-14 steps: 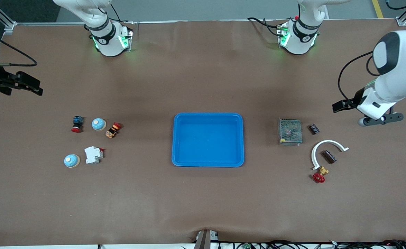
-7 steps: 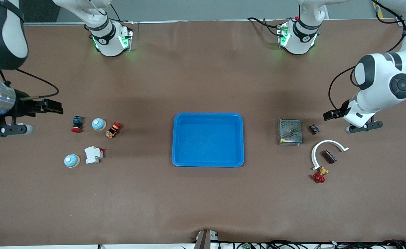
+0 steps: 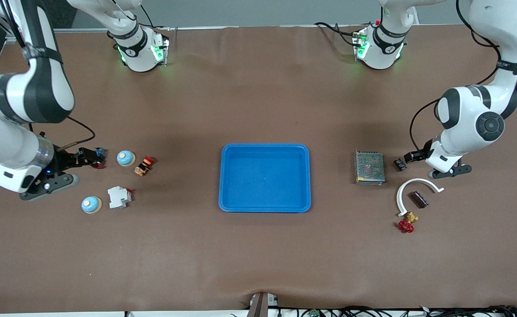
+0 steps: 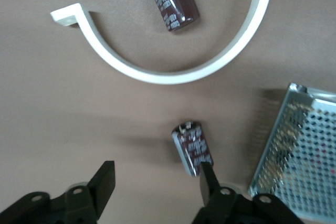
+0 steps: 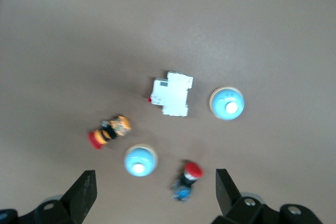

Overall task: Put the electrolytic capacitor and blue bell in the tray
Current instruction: 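Grasp the brown capacitor with the left gripper while the right gripper reaches the bell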

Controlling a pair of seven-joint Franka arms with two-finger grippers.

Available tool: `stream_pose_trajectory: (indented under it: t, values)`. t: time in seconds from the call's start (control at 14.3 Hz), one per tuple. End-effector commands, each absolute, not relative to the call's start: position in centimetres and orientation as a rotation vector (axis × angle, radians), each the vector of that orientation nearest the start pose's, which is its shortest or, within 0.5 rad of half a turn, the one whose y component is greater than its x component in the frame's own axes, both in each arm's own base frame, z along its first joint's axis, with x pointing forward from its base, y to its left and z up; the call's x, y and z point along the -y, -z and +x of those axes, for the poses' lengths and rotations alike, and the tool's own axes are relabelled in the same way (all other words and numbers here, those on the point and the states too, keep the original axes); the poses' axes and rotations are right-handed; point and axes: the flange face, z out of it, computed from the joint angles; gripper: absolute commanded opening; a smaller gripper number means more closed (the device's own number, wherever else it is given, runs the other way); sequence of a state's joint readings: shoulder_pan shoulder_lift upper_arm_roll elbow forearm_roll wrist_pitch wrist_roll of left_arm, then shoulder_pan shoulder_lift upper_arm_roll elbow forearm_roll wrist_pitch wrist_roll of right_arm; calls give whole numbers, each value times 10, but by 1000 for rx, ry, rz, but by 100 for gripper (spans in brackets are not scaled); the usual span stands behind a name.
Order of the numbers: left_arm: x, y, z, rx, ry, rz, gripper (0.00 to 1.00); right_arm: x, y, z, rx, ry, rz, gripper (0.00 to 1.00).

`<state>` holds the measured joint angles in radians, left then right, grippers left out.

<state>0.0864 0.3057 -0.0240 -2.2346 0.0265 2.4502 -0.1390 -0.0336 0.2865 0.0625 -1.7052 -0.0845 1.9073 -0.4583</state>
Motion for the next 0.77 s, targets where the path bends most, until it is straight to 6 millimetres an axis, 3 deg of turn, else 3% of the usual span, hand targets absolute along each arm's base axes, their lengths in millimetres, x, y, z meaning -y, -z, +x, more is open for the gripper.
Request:
stream_pose_trajectory:
  t: [0.0,0.28,0.49,0.56,0.7]
  values:
    - [-33,-206,540,341,-113,-3142,71,3,-397,640,1076,-145,-3029,100]
    - [-30,-194,541,428,-127,-3170,68,51,-349,659,1395,-82,-2897,100]
    - [-28,-183,541,445,-133,-3174,64,72,-315,666,1507,-46,-2839,100]
    - [-28,-181,541,443,-135,-3174,60,74,-305,667,1520,-49,-2828,100]
    - [-25,-182,541,438,-133,-3175,35,77,-290,671,1529,-31,-2826,100]
